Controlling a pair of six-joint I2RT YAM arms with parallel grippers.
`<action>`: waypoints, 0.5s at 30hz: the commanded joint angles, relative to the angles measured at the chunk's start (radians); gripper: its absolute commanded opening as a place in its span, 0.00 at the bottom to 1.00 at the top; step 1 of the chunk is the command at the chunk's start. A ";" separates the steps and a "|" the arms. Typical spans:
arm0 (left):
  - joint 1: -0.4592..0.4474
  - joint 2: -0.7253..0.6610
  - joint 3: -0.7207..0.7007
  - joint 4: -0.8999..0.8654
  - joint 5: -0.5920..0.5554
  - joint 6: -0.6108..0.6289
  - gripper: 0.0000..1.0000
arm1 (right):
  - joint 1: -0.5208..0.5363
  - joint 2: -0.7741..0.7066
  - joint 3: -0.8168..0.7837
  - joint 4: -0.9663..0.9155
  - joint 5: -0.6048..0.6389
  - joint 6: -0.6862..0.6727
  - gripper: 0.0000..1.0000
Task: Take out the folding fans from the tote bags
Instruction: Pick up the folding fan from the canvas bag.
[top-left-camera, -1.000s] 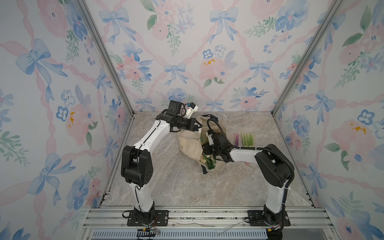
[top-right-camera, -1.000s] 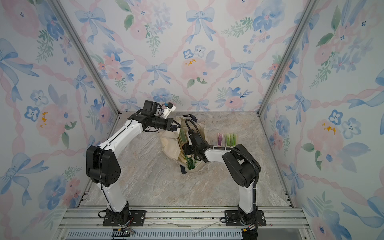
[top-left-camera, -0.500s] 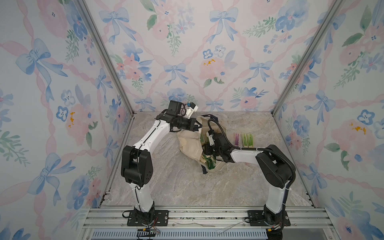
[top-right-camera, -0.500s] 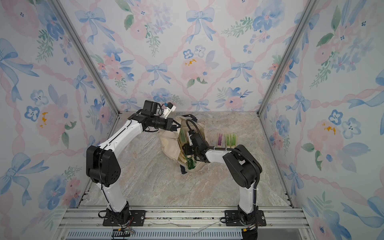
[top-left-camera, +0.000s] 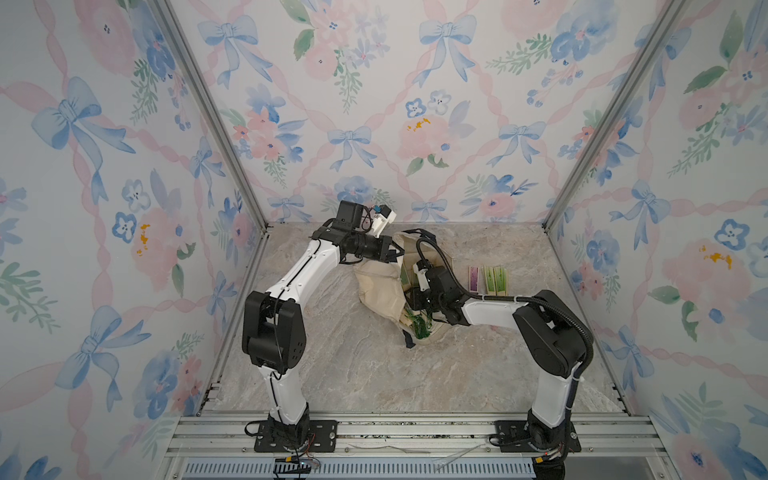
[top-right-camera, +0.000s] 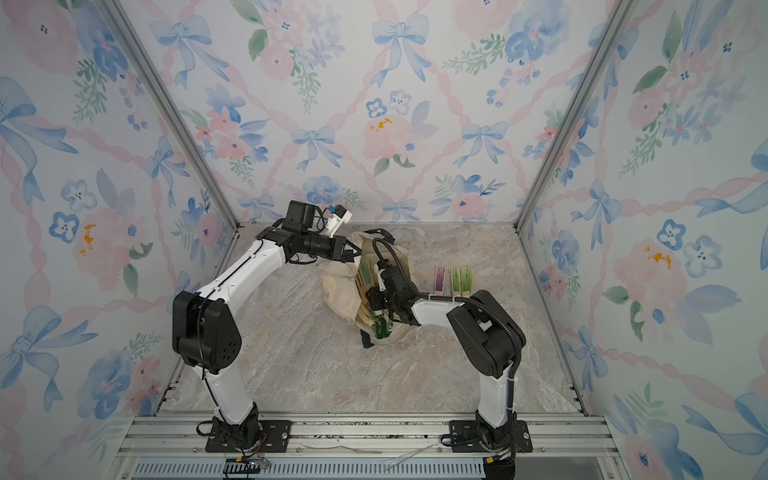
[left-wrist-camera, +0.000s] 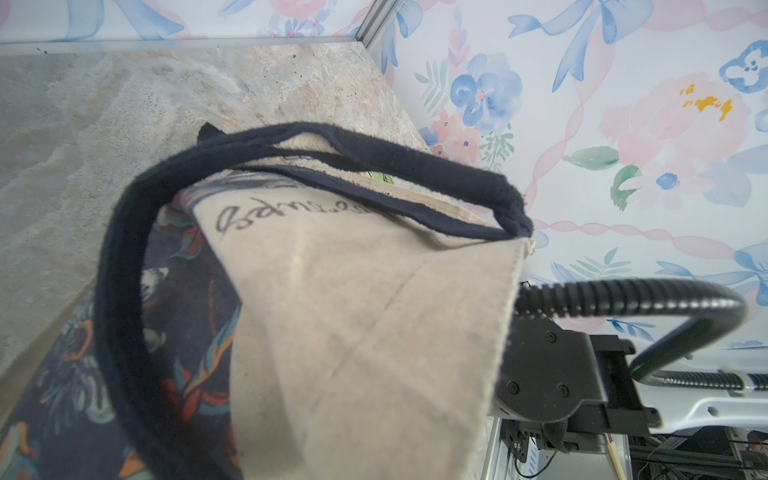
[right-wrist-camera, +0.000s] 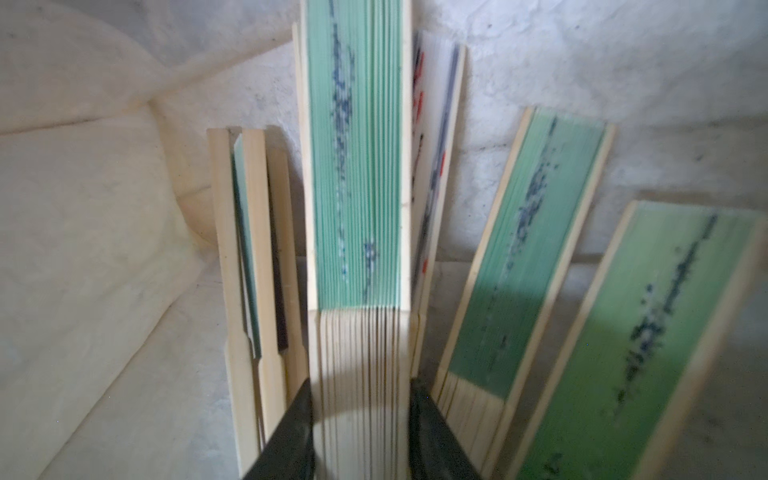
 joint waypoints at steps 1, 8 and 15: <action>-0.006 -0.035 -0.012 0.027 0.026 0.004 0.00 | -0.008 -0.037 -0.019 0.005 0.004 -0.003 0.31; -0.007 -0.037 -0.013 0.026 0.025 0.006 0.00 | -0.009 -0.036 -0.021 0.010 -0.002 -0.003 0.26; -0.006 -0.040 -0.016 0.027 0.024 0.006 0.00 | -0.013 -0.051 -0.033 0.022 -0.005 -0.003 0.20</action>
